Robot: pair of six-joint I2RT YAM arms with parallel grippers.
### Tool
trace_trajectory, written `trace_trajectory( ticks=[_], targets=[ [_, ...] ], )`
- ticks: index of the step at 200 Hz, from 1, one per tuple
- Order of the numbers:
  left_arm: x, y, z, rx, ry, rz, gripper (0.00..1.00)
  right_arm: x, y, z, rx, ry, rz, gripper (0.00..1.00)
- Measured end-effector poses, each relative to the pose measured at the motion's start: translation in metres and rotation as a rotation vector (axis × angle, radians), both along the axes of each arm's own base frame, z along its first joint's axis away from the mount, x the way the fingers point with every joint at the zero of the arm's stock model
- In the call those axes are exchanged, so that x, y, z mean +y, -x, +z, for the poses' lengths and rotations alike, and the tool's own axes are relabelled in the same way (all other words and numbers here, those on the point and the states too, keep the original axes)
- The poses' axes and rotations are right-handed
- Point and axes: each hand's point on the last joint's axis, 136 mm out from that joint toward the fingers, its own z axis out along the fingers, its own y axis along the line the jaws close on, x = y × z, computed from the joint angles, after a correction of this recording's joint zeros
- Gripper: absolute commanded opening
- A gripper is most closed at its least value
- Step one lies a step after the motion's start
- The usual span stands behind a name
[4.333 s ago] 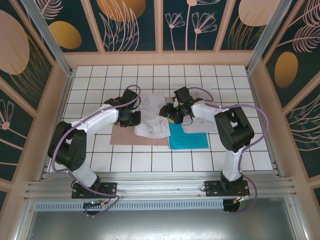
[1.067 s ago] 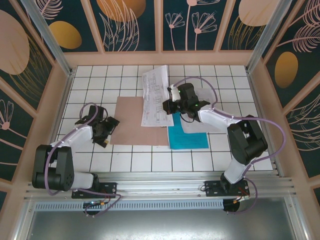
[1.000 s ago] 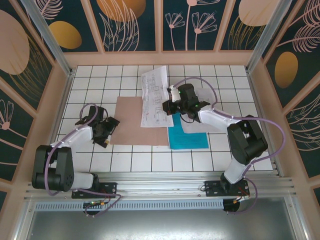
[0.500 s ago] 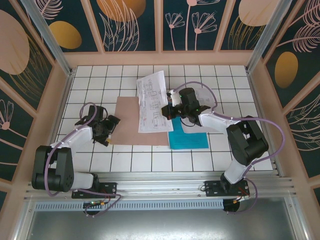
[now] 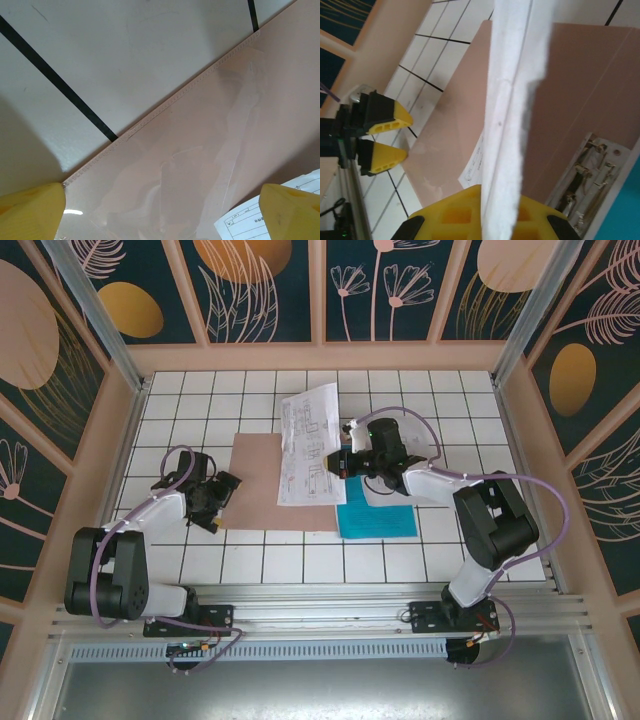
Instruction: Put the files into the folder
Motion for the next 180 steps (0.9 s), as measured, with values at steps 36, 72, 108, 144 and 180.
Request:
trace_trajectory(
  ticks=[36, 72, 108, 144, 180],
  targets=[
    [0.0, 0.0, 0.0, -0.001, 0.001, -0.001, 0.99, 0.005, 0.001, 0.002, 0.021, -0.043, 0.008, 0.0],
    [-0.001, 0.0, -0.002, 0.0, 0.003, -0.002, 0.99, 0.011, 0.002, -0.007, 0.057, -0.064, 0.018, 0.0],
    [-0.001, 0.0, -0.003, -0.002, 0.003, -0.002, 0.99, 0.014, 0.002, -0.02, 0.1, -0.085, 0.014, 0.0],
    [-0.001, 0.003, -0.006, 0.003, 0.004, -0.003, 0.99, 0.021, 0.004, -0.035, 0.142, -0.089, 0.012, 0.0],
    [-0.001, 0.003, -0.006, 0.0, 0.006, -0.004, 0.99, 0.027, 0.002, -0.039, 0.159, -0.114, 0.001, 0.0]
  ],
)
